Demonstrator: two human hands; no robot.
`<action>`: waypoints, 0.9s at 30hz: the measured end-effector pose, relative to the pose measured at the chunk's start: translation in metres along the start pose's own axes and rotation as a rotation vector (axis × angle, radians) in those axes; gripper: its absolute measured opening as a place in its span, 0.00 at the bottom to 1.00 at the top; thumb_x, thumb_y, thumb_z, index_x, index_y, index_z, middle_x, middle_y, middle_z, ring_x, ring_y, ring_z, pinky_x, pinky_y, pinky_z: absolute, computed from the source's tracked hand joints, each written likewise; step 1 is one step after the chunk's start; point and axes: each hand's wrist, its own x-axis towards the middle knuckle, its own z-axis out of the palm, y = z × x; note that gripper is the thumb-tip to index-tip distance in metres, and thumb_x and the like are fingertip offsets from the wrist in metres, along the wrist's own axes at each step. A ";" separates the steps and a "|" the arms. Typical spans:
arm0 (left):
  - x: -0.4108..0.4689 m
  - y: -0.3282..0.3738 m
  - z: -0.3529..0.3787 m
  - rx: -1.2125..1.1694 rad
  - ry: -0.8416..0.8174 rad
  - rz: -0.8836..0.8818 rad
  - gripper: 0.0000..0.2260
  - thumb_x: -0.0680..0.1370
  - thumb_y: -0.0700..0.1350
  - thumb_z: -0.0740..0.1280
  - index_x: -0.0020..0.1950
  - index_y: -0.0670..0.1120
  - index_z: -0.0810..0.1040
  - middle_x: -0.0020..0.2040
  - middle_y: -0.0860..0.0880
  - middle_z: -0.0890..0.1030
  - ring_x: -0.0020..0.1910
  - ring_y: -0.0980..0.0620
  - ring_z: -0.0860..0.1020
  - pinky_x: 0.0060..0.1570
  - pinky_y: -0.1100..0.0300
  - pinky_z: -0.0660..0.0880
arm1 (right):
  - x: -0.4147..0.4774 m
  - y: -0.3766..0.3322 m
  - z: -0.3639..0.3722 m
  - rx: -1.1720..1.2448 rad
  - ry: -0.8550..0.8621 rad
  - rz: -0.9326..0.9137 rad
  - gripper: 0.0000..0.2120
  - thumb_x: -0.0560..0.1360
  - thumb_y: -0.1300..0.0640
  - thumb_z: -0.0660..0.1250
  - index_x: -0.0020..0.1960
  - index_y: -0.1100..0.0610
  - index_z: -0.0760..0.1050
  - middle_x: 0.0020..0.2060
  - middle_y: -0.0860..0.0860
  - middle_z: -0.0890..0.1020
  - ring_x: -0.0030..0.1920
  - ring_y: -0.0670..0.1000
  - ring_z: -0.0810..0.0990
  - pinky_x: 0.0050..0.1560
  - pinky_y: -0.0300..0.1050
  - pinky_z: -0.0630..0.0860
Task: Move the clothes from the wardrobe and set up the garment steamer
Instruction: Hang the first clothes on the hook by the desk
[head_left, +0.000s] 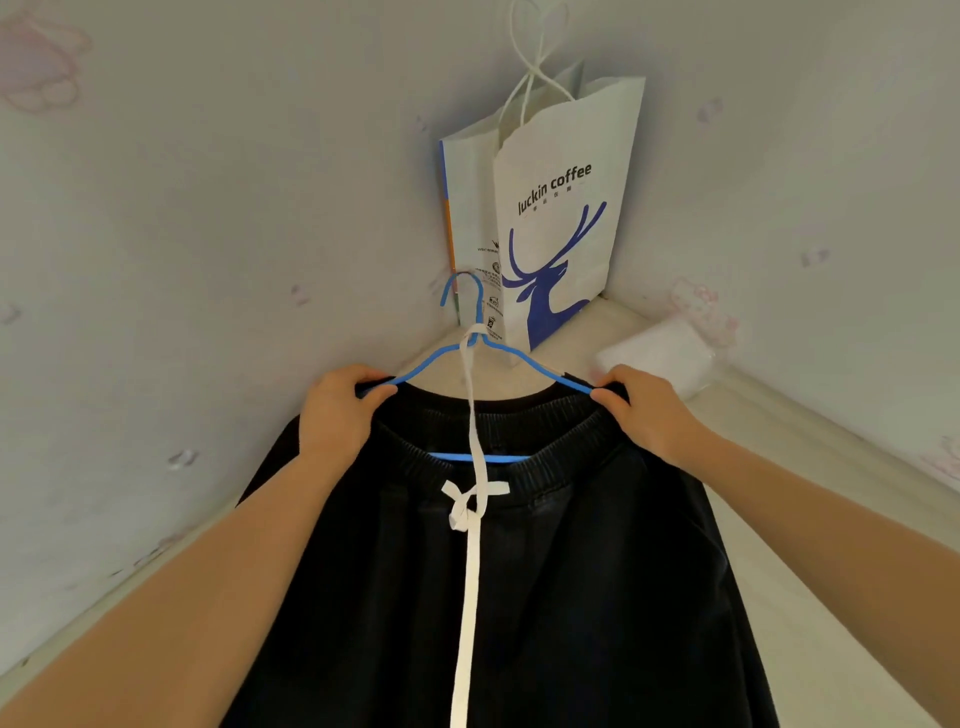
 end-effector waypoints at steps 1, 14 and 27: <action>0.005 0.003 0.005 0.036 0.048 0.021 0.08 0.75 0.47 0.70 0.53 0.47 0.83 0.47 0.50 0.84 0.47 0.51 0.80 0.51 0.53 0.76 | 0.006 0.001 0.000 -0.031 0.027 0.006 0.13 0.79 0.52 0.62 0.56 0.59 0.76 0.48 0.55 0.81 0.45 0.52 0.76 0.46 0.42 0.70; -0.008 -0.031 0.044 0.490 0.002 0.164 0.17 0.78 0.44 0.65 0.66 0.42 0.74 0.61 0.41 0.76 0.58 0.39 0.73 0.57 0.43 0.72 | 0.010 0.007 0.041 -0.242 0.046 0.036 0.11 0.79 0.50 0.60 0.52 0.56 0.74 0.47 0.53 0.79 0.48 0.55 0.75 0.46 0.53 0.77; -0.092 -0.035 0.064 0.653 -0.185 0.198 0.28 0.79 0.62 0.44 0.78 0.55 0.50 0.79 0.51 0.52 0.77 0.46 0.46 0.71 0.36 0.47 | 0.002 0.002 0.041 -0.497 0.081 -0.058 0.13 0.80 0.50 0.58 0.59 0.57 0.71 0.53 0.54 0.76 0.50 0.54 0.74 0.42 0.48 0.74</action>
